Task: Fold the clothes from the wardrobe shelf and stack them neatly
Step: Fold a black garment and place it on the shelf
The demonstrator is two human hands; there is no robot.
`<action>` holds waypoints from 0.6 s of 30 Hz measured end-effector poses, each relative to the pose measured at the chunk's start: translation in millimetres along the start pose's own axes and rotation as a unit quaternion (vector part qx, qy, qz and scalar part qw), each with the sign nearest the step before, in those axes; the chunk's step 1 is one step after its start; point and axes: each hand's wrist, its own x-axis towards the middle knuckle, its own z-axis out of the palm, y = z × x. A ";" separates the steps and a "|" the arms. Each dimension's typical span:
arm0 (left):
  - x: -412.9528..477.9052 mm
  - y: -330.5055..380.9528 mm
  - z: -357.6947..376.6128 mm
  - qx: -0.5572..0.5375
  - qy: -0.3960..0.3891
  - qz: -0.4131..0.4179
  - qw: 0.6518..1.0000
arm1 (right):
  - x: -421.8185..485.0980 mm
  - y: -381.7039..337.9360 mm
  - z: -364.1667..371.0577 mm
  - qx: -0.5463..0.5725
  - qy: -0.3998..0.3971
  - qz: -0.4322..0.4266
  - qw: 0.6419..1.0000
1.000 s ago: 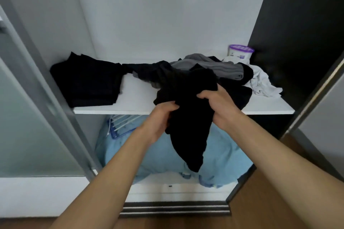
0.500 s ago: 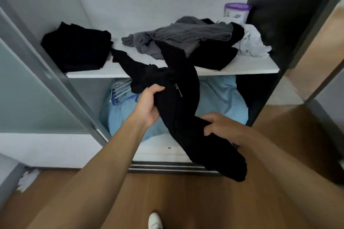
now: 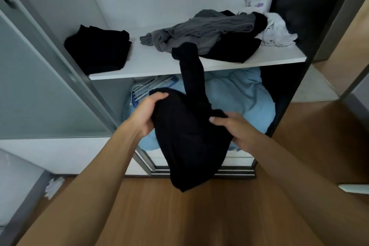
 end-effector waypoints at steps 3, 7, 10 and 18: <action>5.6 -24.1 -50.1 0.011 0.105 -0.060 0.993 | -12.2 -20.9 5.3 0.111 0.067 -0.066 0.989; 8.7 -88.0 -94.7 0.156 0.146 -0.158 0.964 | -25.3 -45.2 23.5 0.102 0.048 -0.116 0.987; 10.7 -119.1 -104.4 0.399 0.076 -0.206 0.890 | -33.3 -54.5 36.5 0.094 0.006 -0.137 0.986; -7.1 -77.4 -37.6 0.197 -0.274 0.069 0.939 | -40.2 -51.1 71.6 -0.028 -0.120 -0.114 0.986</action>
